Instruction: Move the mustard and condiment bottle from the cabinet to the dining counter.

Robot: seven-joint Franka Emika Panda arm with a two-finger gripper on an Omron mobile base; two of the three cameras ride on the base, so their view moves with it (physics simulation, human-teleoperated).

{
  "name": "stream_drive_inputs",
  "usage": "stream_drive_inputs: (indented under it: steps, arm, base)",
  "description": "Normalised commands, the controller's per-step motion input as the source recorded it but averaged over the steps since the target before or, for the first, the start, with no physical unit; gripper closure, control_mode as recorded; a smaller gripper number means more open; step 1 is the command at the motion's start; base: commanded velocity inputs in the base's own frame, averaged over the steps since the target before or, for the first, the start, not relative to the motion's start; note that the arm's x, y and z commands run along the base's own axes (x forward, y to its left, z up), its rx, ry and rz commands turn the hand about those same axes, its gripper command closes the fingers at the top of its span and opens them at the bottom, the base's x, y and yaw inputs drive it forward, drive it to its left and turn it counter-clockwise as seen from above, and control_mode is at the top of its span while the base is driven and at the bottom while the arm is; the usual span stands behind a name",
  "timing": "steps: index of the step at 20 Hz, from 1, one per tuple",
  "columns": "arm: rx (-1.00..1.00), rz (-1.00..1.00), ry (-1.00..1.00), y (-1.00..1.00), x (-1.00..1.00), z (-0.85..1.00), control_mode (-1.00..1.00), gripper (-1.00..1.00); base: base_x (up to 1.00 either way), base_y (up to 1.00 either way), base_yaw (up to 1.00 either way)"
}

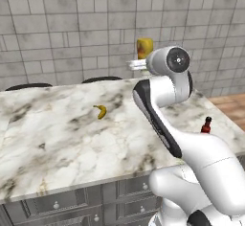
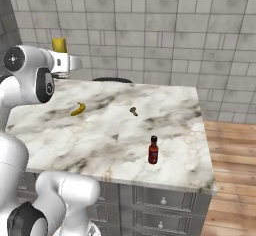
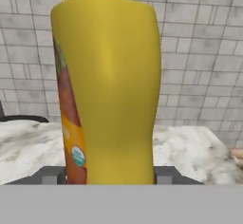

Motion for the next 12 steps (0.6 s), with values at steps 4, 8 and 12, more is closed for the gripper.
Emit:
stream_drive_inputs:
  steps: [4,8,12]
  arm:
    - [0.0,0.21,0.38,0.0,0.84,-1.0,-1.0,1.0]
    - [0.0,0.3,0.28,-0.25,1.0,-1.0,-1.0,1.0]
    - [-0.09,0.35,0.1,-0.33,0.82,-1.0,-1.0,1.0]
  base:
    - [0.0,0.0,0.0]
    - [0.0,0.0,0.0]
    - [0.0,0.0,0.0]
